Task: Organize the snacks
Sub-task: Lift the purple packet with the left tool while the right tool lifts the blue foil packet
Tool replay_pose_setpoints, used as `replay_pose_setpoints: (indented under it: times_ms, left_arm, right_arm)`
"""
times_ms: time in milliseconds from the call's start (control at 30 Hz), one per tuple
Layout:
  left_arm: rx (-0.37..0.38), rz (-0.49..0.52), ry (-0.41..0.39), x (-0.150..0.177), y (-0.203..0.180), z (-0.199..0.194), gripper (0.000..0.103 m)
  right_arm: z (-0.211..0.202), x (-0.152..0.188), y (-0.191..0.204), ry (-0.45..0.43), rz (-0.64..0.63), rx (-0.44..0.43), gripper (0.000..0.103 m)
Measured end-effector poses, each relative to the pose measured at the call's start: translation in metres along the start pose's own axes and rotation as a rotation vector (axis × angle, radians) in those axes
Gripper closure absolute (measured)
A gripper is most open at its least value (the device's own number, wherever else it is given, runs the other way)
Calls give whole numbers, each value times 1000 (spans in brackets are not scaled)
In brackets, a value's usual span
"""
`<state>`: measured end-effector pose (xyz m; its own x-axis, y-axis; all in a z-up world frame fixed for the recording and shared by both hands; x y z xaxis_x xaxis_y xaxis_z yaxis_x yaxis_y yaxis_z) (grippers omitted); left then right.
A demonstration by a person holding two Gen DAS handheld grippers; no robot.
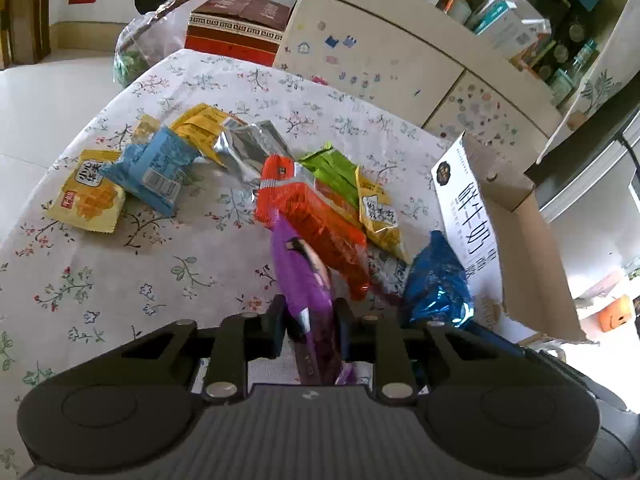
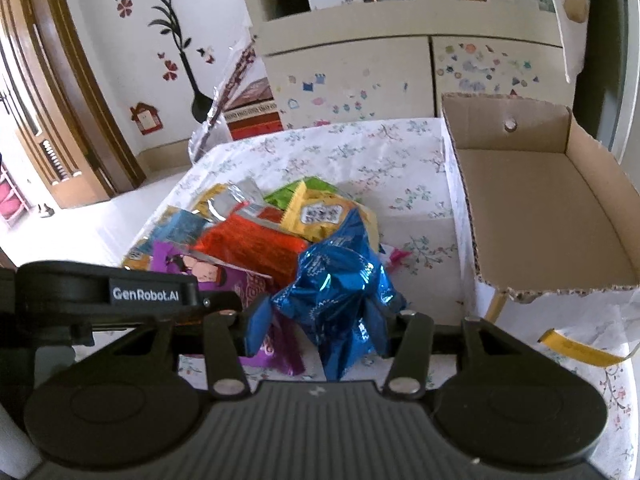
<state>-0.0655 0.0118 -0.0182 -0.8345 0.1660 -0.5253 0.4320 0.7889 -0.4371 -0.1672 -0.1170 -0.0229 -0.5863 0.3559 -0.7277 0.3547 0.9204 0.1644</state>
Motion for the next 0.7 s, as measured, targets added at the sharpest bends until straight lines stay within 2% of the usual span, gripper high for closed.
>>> replay_pose_setpoints:
  times_ms: [267,300,333,500,533,600,667,700]
  left_arm:
    - [-7,38,-32,-4,-10,-16,76]
    - [-5,41,-31,-4,-12,-17,76]
    - [-4,44,-31,-3,-13,-18,76]
    - [-16,50,-26,-1,-13,-19,76]
    - [-20,47,-21,-1,-12,-17,76]
    - [-30,45,-12,-1,-9,-13,76]
    - [-36,41,-2,0,-7,-9,76]
    - [-37,35,5,0,-6,-7,76]
  right_arm:
    - [-14,-5,5,-23,-2,-40,58]
    - [-15,-6,6,-27,-4,-40,69]
    - [-17,-6,6,-31,-5,-43,74]
    - [-17,-8,1,-22,22,-36,74]
    - [-14,-8,-1,-10,35,-34,70]
    - [-10,-7,-5,1,50,-39,69]
    - [-9,-6,-5,-13,37,-20,65]
    - [-9,-6,-3,-25,19,-7,56]
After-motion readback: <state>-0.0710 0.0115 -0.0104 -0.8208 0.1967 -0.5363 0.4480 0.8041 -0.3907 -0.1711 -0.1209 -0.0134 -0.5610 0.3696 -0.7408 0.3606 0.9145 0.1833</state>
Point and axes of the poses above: each gripper's, at about its wrist camera, not at the fingertips, and z roughly the way its jaws point, y to its left, x to its underside, the point moved 1 cm from there along z, roughly the way its jaws point, and after that the axes turned 7 degrees about x, right-handed, at the moved point
